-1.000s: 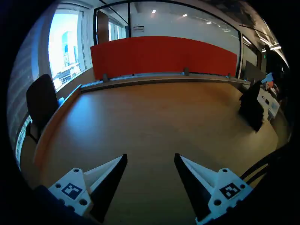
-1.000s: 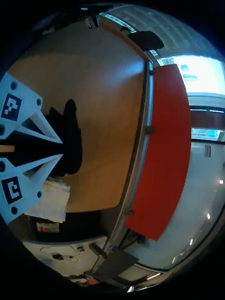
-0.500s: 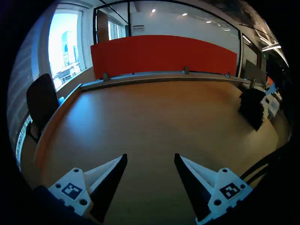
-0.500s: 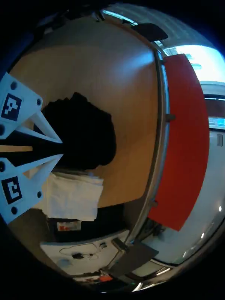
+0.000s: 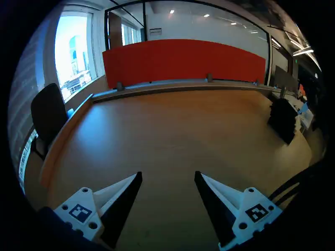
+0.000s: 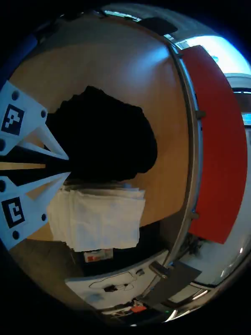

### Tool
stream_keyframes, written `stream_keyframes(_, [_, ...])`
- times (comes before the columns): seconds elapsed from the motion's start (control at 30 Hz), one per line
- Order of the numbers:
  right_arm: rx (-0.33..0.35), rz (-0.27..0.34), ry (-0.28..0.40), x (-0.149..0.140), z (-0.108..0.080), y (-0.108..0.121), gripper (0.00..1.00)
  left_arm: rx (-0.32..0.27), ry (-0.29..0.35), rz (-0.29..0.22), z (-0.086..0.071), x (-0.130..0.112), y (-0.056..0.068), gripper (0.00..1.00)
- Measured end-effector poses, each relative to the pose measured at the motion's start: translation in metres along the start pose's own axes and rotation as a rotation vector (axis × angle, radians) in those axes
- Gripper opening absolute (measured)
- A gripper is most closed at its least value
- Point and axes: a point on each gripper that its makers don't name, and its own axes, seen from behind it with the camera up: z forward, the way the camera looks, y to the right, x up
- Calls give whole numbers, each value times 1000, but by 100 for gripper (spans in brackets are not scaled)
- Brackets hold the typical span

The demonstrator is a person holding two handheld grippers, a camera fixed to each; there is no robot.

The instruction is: Fold towel

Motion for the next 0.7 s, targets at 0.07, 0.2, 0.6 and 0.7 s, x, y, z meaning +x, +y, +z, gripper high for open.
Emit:
stream_keyframes(0.07, [-3,5,-11,-3,3,2,5,1,-1,1,0,0,0,93])
stream_keyframes(0.2, [-21,5,-31,-8,9,7,5,3,-2,1,0,0,0,93])
stream_keyframes(0.6, [-40,13,-70,-17,22,10,5,14,-5,-2,-2,-4,-2,93])
stream_keyframes(0.7, [-45,17,-70,-18,25,11,5,14,-6,-4,-2,-4,-2,93])
